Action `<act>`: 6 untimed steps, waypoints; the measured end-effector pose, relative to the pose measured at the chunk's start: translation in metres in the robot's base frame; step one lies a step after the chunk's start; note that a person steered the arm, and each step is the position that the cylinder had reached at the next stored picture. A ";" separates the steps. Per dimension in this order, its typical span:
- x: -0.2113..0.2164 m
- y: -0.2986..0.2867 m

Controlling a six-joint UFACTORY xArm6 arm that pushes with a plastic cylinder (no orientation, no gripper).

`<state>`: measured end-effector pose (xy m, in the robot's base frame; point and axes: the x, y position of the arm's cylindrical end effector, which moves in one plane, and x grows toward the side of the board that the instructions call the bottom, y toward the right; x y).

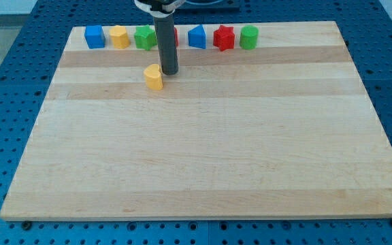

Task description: Place your arm at the top left corner of the board

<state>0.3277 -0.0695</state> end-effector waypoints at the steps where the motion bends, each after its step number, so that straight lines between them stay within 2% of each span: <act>1: -0.007 -0.019; 4: -0.032 -0.173; 6: -0.066 -0.224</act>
